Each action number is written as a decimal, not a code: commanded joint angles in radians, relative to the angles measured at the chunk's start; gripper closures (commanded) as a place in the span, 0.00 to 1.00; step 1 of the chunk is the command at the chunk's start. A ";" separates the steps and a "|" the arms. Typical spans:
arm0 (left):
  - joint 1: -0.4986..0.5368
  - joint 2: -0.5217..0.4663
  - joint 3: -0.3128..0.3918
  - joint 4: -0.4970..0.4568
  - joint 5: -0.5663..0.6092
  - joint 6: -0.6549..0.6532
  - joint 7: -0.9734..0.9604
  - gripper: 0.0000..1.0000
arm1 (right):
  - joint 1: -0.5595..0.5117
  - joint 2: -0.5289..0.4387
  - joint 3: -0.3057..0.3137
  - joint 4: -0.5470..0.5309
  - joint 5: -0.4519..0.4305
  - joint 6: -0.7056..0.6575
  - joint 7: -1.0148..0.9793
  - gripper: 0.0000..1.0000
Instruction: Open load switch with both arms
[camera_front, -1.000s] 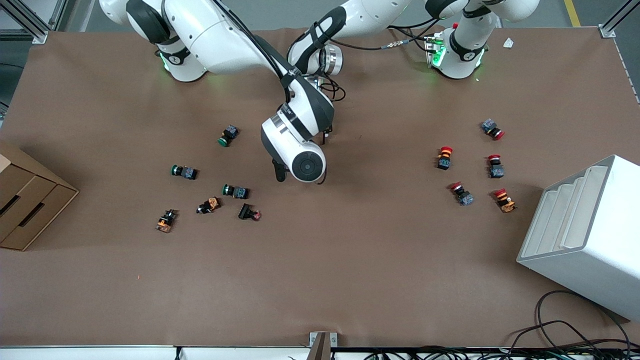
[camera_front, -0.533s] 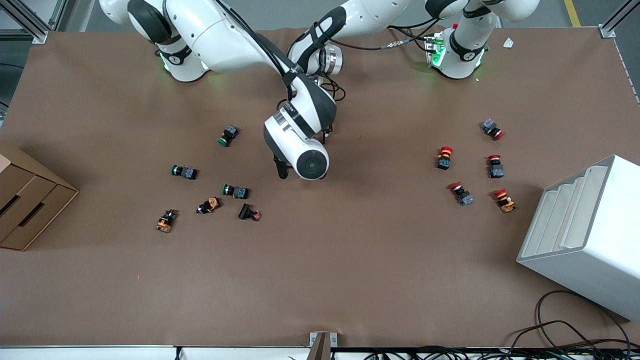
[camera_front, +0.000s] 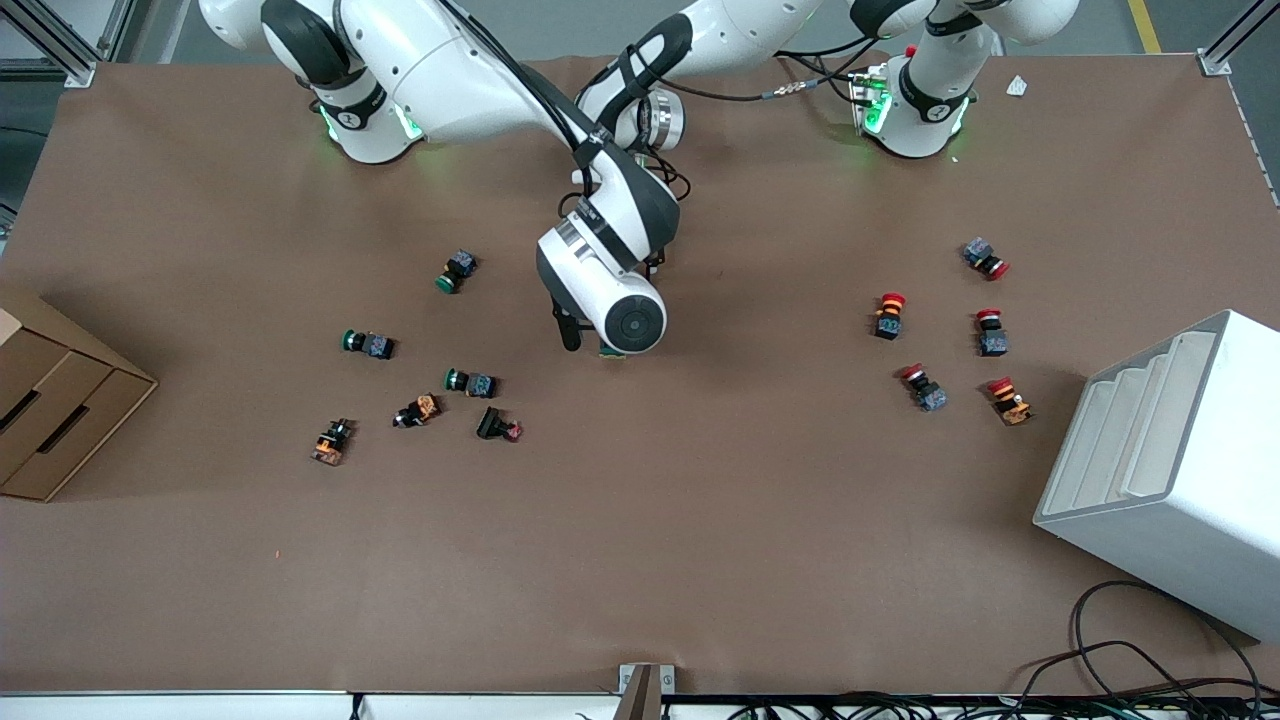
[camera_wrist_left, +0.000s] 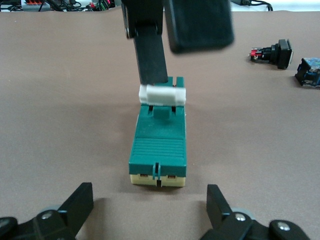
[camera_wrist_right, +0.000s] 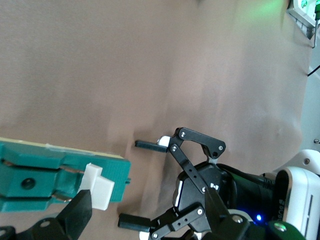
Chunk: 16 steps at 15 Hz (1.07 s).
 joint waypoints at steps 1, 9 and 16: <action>-0.013 0.052 0.002 0.027 -0.027 0.015 -0.025 0.00 | 0.009 0.011 -0.003 -0.020 -0.015 0.000 -0.013 0.00; -0.021 0.074 0.002 0.067 -0.025 0.015 -0.025 0.00 | 0.009 0.011 -0.003 -0.020 -0.024 -0.009 -0.022 0.00; -0.021 0.083 0.002 0.073 -0.024 0.015 -0.022 0.00 | -0.021 -0.003 -0.019 0.005 -0.056 -0.086 -0.146 0.00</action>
